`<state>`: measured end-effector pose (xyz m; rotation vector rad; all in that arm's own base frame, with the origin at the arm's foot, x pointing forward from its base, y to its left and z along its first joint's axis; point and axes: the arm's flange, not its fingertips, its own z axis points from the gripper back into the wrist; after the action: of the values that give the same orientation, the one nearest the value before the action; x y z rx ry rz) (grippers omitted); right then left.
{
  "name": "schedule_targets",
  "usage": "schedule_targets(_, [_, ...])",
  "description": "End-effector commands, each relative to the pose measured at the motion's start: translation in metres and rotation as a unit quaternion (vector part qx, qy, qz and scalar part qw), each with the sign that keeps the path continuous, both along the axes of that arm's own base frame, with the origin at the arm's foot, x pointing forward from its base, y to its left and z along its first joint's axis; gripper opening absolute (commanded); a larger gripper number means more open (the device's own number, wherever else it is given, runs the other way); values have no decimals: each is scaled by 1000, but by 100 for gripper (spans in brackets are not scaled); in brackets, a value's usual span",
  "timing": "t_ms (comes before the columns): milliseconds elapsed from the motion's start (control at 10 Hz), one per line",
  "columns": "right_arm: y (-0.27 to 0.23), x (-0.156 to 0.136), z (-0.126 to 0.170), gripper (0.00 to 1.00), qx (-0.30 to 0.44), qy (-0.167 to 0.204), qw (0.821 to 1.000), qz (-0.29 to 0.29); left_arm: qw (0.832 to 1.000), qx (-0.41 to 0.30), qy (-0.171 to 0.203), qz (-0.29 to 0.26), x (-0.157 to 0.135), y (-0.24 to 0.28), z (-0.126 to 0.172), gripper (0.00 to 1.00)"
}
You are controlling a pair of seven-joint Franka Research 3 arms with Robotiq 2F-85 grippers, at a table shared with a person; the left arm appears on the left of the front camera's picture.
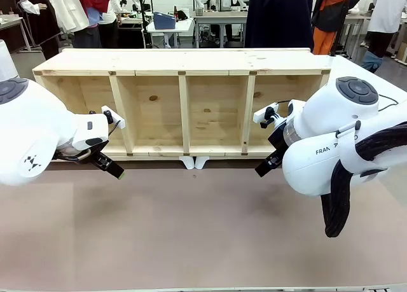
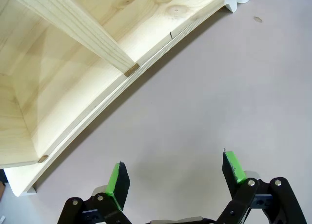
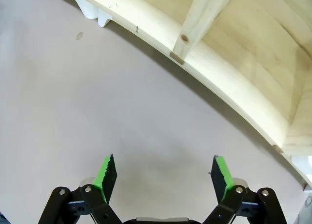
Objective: Perform cable management.
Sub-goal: When the cord part of the Power Cable appears at the lower middle area of the table and stops, grasp the cord part of the Power Cable.
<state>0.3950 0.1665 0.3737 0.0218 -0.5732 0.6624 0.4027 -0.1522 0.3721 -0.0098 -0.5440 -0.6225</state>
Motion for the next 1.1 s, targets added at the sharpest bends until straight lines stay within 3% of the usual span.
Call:
schedule_targets(0, [0, 0, 0, 100, 0, 0, 1000, 0, 1000, -1, 0, 2, 1, 2, 0, 100])
schedule_targets(1000, [0, 0, 0, 100, 0, 0, 1000, 0, 1000, -1, 0, 2, 1, 2, 0, 100])
